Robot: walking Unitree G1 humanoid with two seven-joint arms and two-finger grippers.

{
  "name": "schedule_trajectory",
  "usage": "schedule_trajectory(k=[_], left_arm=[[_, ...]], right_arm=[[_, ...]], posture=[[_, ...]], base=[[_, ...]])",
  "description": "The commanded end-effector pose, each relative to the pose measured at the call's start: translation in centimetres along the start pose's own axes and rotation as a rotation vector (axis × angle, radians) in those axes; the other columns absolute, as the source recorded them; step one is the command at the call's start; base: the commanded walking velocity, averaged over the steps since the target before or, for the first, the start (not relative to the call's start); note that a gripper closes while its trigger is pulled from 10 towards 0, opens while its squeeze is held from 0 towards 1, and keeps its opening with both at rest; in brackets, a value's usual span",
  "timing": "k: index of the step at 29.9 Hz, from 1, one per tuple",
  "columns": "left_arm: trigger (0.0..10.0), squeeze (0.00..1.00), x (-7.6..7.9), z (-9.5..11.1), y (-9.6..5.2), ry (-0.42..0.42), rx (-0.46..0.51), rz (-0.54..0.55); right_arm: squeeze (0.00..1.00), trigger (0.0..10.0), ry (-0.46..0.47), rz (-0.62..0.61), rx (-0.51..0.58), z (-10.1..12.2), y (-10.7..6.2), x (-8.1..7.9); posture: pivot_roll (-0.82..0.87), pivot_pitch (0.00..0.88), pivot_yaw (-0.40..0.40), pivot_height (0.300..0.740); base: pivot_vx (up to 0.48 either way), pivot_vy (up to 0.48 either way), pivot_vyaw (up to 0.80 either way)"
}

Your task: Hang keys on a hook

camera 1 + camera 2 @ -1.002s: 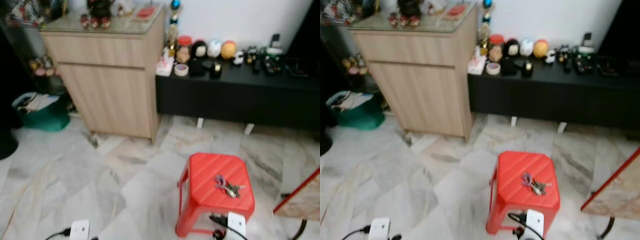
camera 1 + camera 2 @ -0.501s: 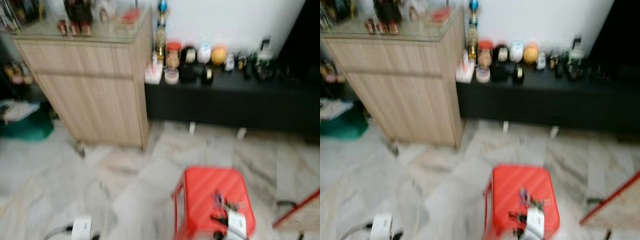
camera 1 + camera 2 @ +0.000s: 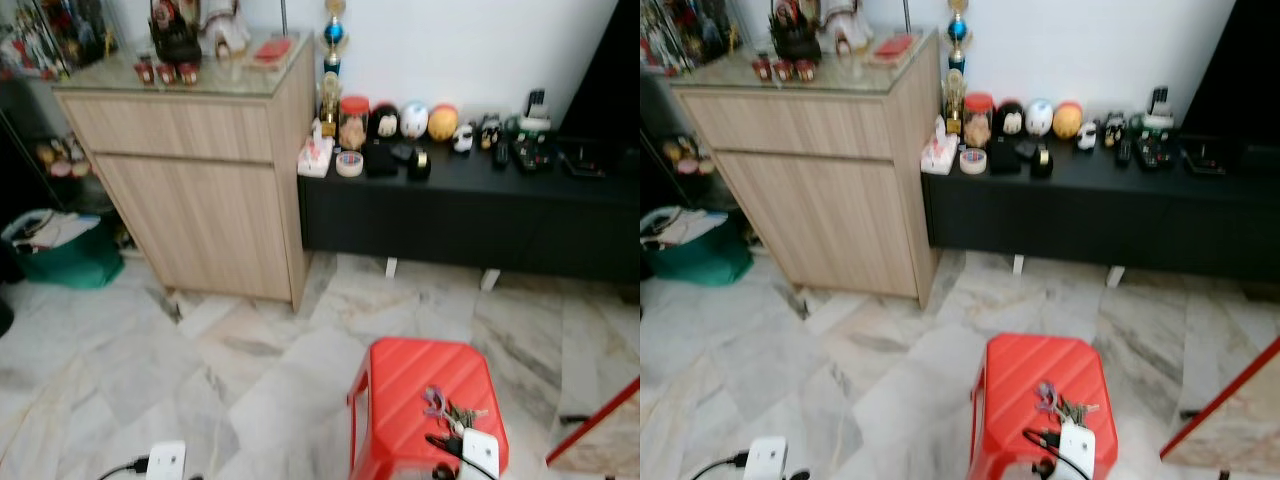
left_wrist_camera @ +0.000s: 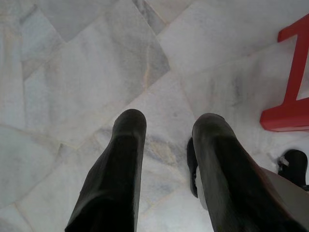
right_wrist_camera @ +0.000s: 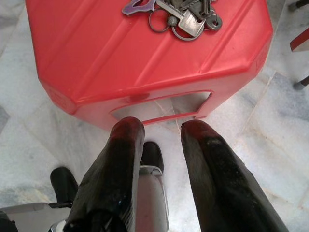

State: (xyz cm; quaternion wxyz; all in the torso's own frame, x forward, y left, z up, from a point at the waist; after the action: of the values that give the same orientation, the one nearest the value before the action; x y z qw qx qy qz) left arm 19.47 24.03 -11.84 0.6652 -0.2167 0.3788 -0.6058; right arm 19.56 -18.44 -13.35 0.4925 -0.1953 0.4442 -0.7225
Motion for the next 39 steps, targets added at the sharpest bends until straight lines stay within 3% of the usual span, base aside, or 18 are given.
schedule_trajectory(k=[1,8,20,29,39], left_arm=[[10.0,0.00,0.09,-0.37,-0.06,0.008,-0.015,-0.009],[10.0,0.00,0.08,-0.37,-0.06,0.007,-0.014,-0.008],[10.0,0.00,-0.06,-0.28,-0.04,0.016,-0.013,-0.004],[10.0,0.00,-0.04,-0.32,-0.05,0.018,-0.013,-0.004],[10.0,0.00,-0.05,-0.44,-0.08,0.014,-0.017,-0.001]], right_arm=[[0.00,10.0,-0.009,0.007,0.005,0.18,0.03,-0.14],[0.00,10.0,-0.008,0.006,0.005,0.21,0.03,-0.11],[0.00,10.0,-0.009,0.008,0.003,0.05,0.01,-0.30],[0.00,10.0,-0.010,0.006,0.004,0.05,0.01,-0.25],[0.00,10.0,-0.010,0.002,0.008,0.07,0.00,-0.13]], posture=[[0.01,0.006,0.007,0.740],[0.01,0.014,0.006,0.740],[0.01,0.017,0.008,0.740],[0.01,0.019,0.009,0.740],[0.01,0.022,0.009,0.740]], base=[[0.000,-0.266,0.00],[0.000,-0.265,0.00],[0.000,0.000,0.00],[0.000,-0.286,0.00],[0.000,0.000,0.00]])
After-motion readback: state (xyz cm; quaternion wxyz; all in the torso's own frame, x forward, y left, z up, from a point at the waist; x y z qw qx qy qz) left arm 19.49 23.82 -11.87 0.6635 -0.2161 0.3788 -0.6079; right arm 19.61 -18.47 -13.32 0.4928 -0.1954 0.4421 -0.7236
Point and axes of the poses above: a point about 5 cm out from each wrist's last joint towards the gripper, its own y axis pointing out of the wrist towards the gripper, its own z axis along the axis of the wrist's last joint, x = y × z, the point moved 5 cm from there along y, pointing out of the wrist towards the gripper, and after that the axes turned 12 degrees about y, right-handed, at the moved point
